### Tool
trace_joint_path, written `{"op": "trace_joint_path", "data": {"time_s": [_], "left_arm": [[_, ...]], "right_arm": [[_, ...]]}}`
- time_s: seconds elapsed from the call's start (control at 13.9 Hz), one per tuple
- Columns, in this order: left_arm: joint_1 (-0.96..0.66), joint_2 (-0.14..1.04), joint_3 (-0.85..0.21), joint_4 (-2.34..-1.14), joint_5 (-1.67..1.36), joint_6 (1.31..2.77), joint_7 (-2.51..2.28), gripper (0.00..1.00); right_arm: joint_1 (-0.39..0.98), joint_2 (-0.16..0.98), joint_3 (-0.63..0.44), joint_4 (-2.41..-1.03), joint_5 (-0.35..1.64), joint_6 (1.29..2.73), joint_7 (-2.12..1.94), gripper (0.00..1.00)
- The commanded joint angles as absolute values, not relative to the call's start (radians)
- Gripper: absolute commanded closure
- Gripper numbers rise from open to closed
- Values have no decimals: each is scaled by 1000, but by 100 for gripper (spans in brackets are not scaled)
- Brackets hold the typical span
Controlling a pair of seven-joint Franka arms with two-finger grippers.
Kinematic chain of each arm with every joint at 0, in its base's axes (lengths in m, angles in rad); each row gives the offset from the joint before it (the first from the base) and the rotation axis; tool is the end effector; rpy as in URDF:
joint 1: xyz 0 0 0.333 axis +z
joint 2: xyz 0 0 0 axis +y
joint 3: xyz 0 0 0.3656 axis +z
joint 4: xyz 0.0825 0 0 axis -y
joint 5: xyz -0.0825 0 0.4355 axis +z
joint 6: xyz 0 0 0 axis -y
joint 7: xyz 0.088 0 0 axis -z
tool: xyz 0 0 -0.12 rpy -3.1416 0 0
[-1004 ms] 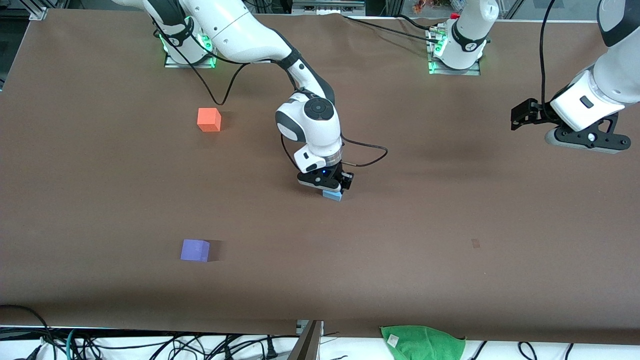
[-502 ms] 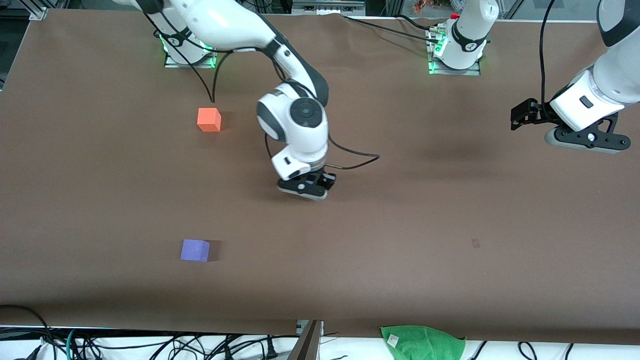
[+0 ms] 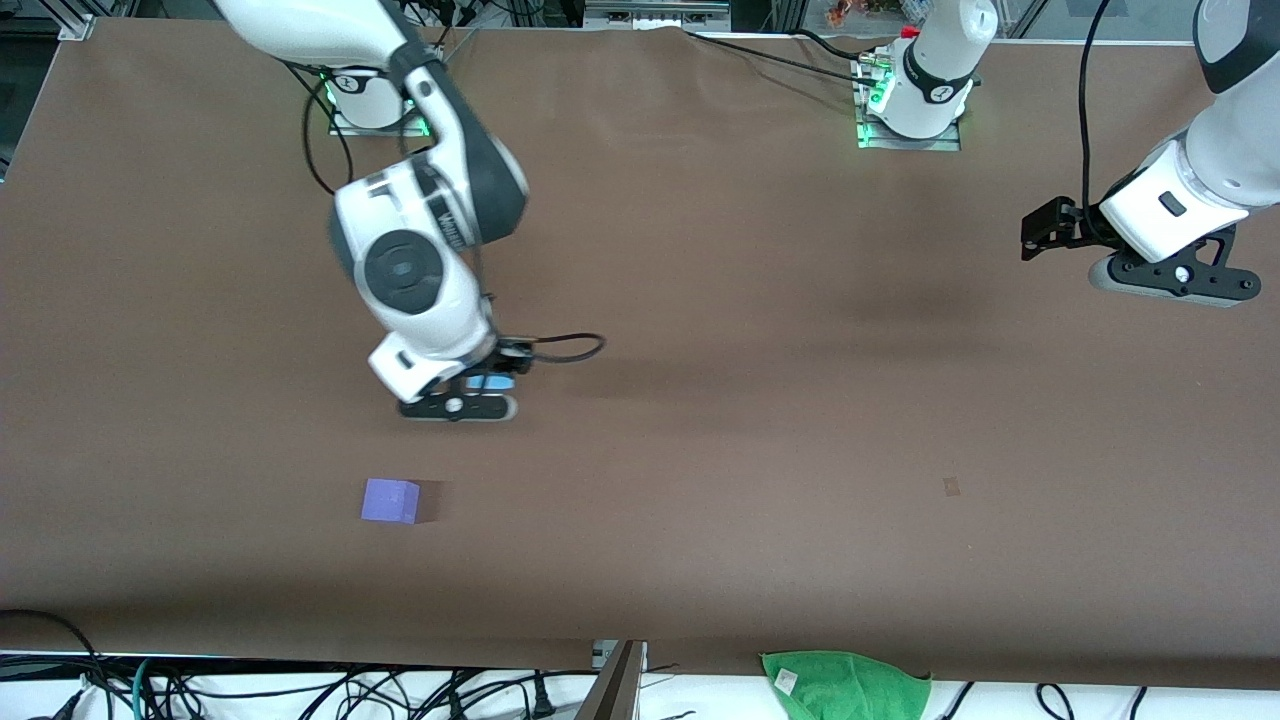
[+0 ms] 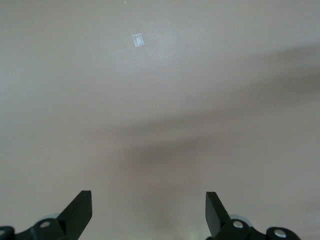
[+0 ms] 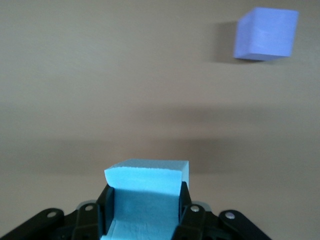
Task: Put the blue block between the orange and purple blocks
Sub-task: 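Carry the blue cube with the right gripper toward the orange cube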
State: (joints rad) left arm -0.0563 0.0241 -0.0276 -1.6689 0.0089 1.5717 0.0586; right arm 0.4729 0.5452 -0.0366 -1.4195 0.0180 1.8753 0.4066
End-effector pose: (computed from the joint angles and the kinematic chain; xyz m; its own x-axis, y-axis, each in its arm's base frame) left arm 0.6044 -0.0496 0.5955 0.9825 -0.1415 -0.1213 -0.1427 -0.9898 -0.0011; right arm 0.6958 0.3318 0.3847 0.9964 0.0264 -0.0807 0.0295 -0.9989 0.0373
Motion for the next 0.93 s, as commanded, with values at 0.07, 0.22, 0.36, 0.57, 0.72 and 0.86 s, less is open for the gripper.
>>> {"op": "trace_joint_path", "data": {"time_s": [0.07, 0.22, 0.36, 0.57, 0.72, 0.86], "left_arm": [[-60, 18, -28, -1667, 14, 1574, 55, 0], [-60, 18, -28, -1667, 14, 1574, 55, 0], [-60, 18, -28, -1667, 15, 1574, 55, 0], [-60, 17, -28, -1667, 14, 1574, 55, 0], [-60, 17, -28, -1667, 14, 1565, 55, 0], [-60, 17, -28, -1667, 14, 1565, 55, 0]], "right_arm": [[327, 390, -26, -1702, 106, 2001, 143, 61], [292, 344, -26, -1813, 112, 2087, 110, 61], [285, 321, -35, -1886, 113, 2155, 109, 61], [282, 293, -60, -2017, 178, 2319, 107, 61], [282, 293, -64, -2081, 183, 2422, 107, 61], [282, 295, -64, -2137, 184, 2515, 106, 61]]}}
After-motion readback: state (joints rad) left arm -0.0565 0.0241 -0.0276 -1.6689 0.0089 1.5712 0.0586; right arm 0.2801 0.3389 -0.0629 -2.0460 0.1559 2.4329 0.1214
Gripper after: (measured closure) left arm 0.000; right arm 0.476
